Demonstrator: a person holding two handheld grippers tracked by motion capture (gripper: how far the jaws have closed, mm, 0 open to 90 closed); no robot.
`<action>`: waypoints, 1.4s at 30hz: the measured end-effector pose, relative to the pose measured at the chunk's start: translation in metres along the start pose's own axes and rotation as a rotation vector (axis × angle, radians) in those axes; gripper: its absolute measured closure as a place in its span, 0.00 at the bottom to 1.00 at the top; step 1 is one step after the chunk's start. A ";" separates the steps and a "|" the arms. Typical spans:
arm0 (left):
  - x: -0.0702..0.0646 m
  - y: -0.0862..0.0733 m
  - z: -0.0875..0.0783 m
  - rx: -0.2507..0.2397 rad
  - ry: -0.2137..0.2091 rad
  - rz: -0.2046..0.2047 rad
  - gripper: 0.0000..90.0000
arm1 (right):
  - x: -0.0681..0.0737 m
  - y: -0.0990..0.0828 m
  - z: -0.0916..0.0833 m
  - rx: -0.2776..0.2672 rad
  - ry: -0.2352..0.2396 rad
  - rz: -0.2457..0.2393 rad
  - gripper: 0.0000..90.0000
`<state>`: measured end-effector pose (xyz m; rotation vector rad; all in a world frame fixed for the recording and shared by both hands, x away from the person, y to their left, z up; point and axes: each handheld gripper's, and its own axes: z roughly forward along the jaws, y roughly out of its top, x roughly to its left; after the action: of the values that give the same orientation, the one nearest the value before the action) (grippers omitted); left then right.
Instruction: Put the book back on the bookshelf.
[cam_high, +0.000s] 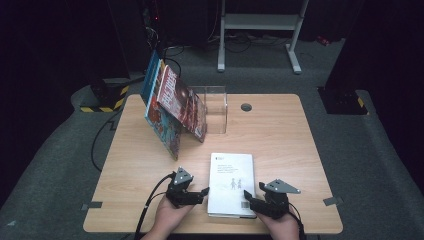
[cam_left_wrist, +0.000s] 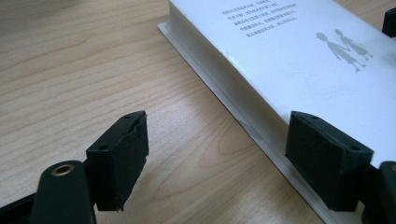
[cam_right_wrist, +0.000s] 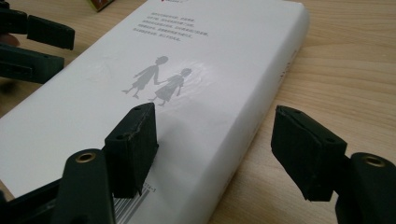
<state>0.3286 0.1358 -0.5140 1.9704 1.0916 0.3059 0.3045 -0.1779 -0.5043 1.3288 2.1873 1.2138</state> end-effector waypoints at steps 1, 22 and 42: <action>0.000 0.000 0.000 0.018 0.017 0.001 0.25 | 0.000 0.000 -0.001 -0.005 -0.015 -0.004 0.35; -0.035 0.000 0.014 -0.071 -0.137 -0.008 0.26 | -0.015 -0.016 -0.011 0.041 -0.221 -0.102 0.60; -0.036 0.002 0.021 -0.038 -0.195 -0.057 0.21 | 0.005 -0.015 0.001 0.068 -0.167 -0.080 1.00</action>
<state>0.3203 0.0948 -0.5193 1.8881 1.0068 0.1009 0.2937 -0.1762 -0.5160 1.3052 2.1573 0.9709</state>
